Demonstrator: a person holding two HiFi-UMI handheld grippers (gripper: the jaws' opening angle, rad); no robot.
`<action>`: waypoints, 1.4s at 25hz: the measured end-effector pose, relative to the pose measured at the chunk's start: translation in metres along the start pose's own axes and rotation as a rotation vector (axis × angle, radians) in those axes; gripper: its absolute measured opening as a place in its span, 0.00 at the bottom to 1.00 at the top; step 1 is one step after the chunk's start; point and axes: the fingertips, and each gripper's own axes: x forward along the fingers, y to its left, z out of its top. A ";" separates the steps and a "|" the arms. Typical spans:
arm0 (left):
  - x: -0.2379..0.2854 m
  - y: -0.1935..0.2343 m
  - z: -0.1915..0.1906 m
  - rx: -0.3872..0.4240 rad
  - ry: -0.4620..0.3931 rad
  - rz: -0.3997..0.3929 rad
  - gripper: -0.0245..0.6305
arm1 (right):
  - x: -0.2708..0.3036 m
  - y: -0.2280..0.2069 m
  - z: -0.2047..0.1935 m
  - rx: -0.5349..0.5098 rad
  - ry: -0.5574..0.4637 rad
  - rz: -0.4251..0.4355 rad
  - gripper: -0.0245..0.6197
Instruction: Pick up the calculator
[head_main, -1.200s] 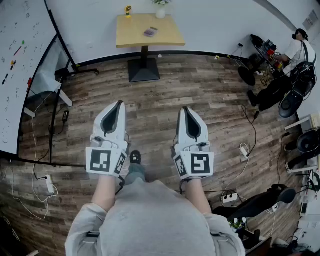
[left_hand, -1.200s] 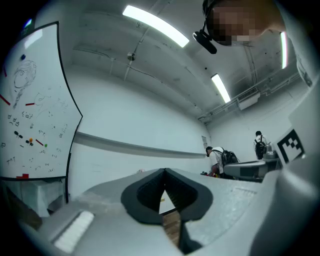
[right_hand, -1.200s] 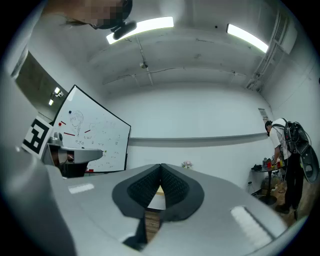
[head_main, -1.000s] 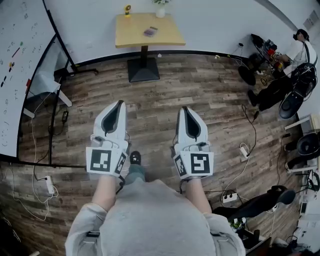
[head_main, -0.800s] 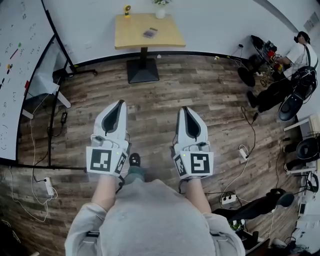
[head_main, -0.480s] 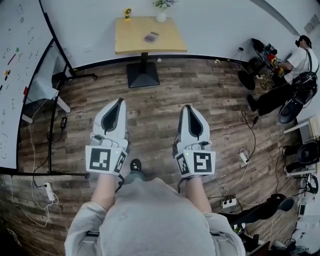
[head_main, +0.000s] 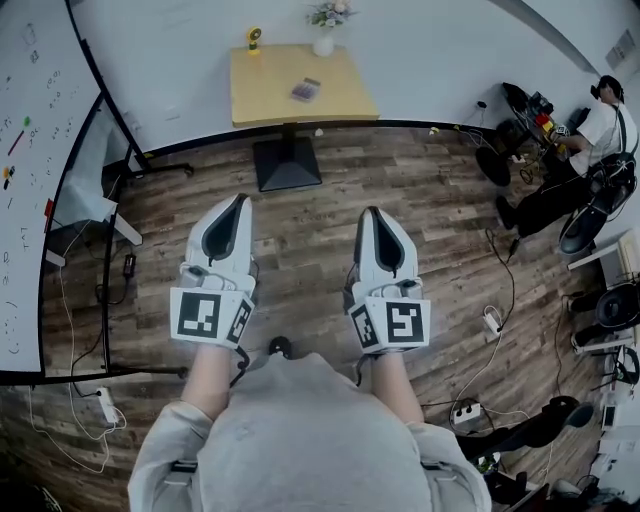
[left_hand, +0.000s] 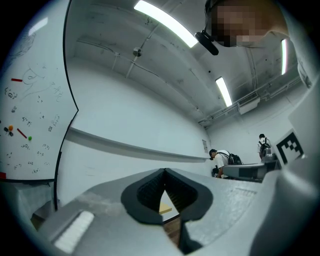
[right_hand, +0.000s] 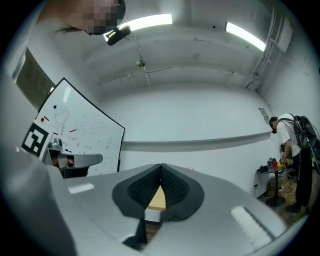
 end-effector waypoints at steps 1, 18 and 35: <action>0.004 0.005 0.000 -0.001 0.000 -0.006 0.05 | 0.005 0.002 -0.001 0.000 -0.002 -0.005 0.04; 0.051 0.036 -0.018 -0.034 0.008 -0.073 0.05 | 0.051 -0.007 -0.016 0.003 0.011 -0.075 0.04; 0.169 0.094 -0.034 -0.010 -0.003 -0.011 0.05 | 0.190 -0.054 -0.038 0.011 0.001 -0.003 0.04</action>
